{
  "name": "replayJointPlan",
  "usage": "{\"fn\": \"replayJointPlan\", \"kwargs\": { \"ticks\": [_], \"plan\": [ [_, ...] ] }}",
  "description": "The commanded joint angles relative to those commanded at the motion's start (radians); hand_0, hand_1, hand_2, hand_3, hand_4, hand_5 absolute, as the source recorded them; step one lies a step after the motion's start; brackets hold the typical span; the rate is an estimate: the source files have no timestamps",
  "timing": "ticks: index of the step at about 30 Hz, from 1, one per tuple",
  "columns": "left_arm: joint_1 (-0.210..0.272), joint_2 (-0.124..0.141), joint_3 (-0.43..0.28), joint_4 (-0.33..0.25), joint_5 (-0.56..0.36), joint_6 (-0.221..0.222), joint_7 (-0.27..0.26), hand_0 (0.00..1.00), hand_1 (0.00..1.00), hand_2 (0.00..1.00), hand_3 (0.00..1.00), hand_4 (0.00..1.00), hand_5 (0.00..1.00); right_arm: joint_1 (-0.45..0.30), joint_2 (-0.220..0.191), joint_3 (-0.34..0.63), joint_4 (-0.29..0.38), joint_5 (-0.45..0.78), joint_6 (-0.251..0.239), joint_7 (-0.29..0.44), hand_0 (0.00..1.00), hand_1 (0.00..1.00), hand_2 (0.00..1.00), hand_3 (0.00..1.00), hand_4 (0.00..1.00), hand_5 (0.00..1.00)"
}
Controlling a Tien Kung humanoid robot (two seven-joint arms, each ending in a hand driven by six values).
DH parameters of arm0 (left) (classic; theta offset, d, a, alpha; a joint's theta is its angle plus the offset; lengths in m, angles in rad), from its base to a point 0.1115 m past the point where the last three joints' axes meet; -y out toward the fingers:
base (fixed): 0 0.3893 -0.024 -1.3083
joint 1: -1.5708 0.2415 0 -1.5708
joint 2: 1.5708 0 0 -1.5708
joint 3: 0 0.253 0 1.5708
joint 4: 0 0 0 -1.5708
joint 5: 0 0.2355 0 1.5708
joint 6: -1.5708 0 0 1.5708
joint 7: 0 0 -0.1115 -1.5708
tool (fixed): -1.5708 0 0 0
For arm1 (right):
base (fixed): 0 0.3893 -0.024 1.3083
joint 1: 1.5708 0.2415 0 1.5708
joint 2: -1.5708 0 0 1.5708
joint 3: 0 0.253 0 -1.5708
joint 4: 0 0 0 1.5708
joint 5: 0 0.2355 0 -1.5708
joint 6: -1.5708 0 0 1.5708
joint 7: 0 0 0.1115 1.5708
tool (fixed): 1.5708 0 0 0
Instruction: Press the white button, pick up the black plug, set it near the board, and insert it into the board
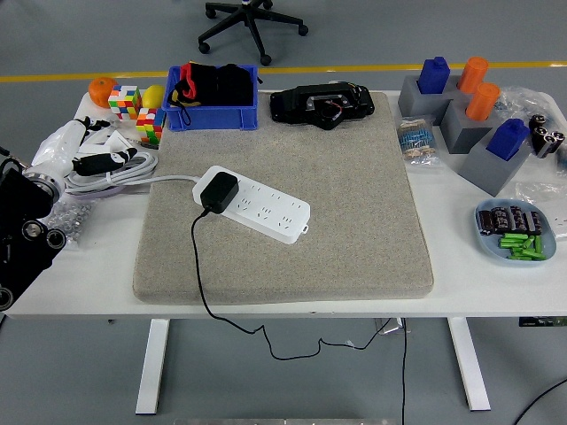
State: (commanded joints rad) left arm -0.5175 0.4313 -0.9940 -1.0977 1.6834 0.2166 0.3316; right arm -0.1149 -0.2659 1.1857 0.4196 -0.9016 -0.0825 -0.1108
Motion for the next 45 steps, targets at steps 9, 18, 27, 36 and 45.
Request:
{"fn": "replayJointPlan", "kwargs": {
  "ticks": [9, 18, 27, 36, 45],
  "plan": [
    [0.004, -0.003, 0.002, -0.002, 0.0, -0.001, 0.0, 0.884, 0.896, 0.865, 0.826, 0.853, 0.524, 0.0, 0.0, 0.0, 0.0, 0.0, 0.0, 0.0, 0.733, 0.7, 0.676, 0.611, 0.678, 0.35],
    [0.006, -0.003, 0.002, -0.002, 0.0, -0.003, 0.001, 0.885, 0.897, 0.865, 0.826, 0.852, 0.523, -0.002, -0.001, -0.002, -0.001, 0.001, 0.0, 0.0, 0.734, 0.701, 0.676, 0.611, 0.679, 0.351],
    [0.004, -0.001, 0.002, -0.002, 0.002, -0.003, 0.002, 0.884, 0.897, 0.865, 0.826, 0.852, 0.522, 0.001, -0.001, -0.001, -0.001, 0.002, 0.0, 0.0, 0.734, 0.7, 0.676, 0.612, 0.679, 0.351],
    [0.002, -0.001, 0.006, -0.008, 0.0, -0.002, 0.002, 0.885, 0.897, 0.865, 0.826, 0.851, 0.522, 0.002, -0.005, -0.004, 0.001, 0.003, 0.0, 0.0, 0.734, 0.7, 0.676, 0.612, 0.679, 0.352],
    [0.005, -0.001, 0.005, -0.01, 0.0, -0.002, 0.001, 0.885, 0.897, 0.865, 0.826, 0.851, 0.522, -0.002, -0.005, -0.008, 0.002, 0.002, 0.0, 0.0, 0.734, 0.701, 0.677, 0.612, 0.679, 0.352]
  ]
}}
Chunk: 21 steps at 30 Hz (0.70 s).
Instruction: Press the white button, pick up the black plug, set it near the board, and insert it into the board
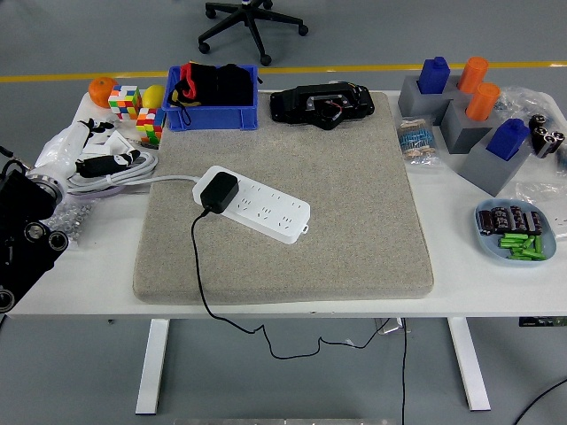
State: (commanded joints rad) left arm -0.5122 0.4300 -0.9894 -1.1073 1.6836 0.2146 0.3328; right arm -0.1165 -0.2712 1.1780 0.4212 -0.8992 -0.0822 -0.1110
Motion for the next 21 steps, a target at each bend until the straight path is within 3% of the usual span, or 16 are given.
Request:
{"fn": "replayJointPlan", "kwargs": {
  "ticks": [21],
  "plan": [
    [-0.005, 0.005, -0.001, -0.004, 0.0, -0.003, 0.002, 0.885, 0.897, 0.865, 0.826, 0.85, 0.522, -0.005, 0.004, 0.007, -0.001, -0.003, 0.0, 0.0, 0.734, 0.7, 0.676, 0.613, 0.679, 0.351]
  ]
}}
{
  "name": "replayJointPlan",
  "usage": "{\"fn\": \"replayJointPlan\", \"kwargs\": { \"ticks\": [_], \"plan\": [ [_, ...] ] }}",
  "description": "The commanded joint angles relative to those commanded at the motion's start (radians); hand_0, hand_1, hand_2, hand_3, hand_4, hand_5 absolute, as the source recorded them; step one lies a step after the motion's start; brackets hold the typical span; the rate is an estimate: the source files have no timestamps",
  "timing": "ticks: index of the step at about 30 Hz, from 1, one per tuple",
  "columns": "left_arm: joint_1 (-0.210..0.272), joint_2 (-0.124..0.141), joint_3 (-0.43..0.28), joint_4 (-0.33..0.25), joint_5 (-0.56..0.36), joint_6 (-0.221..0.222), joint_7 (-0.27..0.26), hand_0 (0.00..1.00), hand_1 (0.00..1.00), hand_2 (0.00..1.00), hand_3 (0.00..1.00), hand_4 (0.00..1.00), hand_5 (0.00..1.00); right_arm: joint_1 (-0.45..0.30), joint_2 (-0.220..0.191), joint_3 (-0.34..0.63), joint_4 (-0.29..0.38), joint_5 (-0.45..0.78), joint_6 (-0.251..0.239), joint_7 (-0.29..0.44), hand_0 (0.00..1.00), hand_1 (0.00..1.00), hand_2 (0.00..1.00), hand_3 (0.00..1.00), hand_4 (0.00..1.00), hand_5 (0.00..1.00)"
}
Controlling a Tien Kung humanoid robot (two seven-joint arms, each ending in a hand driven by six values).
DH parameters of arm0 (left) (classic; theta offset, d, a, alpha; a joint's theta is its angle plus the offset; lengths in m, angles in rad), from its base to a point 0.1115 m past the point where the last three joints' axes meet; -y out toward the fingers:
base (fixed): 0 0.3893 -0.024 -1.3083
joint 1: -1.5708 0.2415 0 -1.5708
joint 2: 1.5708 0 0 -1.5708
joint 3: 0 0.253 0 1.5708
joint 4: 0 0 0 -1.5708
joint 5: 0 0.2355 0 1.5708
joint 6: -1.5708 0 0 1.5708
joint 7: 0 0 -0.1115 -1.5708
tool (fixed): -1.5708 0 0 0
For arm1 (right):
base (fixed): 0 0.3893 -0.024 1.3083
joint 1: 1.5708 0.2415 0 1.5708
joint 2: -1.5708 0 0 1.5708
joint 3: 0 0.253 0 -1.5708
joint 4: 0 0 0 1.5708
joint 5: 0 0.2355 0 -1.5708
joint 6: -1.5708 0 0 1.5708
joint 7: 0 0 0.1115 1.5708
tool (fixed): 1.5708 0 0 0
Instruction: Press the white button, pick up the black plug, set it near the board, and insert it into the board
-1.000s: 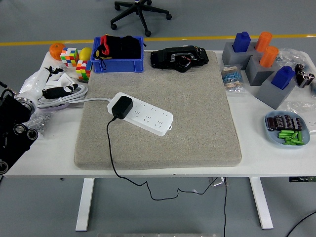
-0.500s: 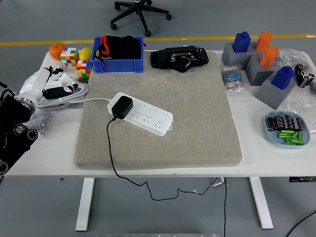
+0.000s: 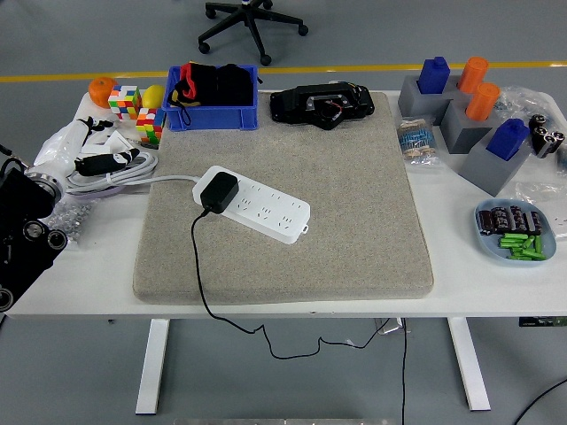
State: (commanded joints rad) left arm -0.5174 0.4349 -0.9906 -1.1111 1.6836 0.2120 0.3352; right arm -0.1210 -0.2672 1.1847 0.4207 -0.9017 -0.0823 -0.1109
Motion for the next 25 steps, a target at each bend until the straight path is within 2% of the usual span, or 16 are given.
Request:
{"fn": "replayJointPlan", "kwargs": {
  "ticks": [25],
  "plan": [
    [-0.002, 0.004, -0.006, -0.019, 0.006, -0.003, 0.005, 0.886, 0.897, 0.864, 0.826, 0.849, 0.518, 0.011, -0.002, 0.01, -0.002, -0.001, 0.001, -0.001, 0.735, 0.701, 0.676, 0.612, 0.679, 0.351]
  ]
}}
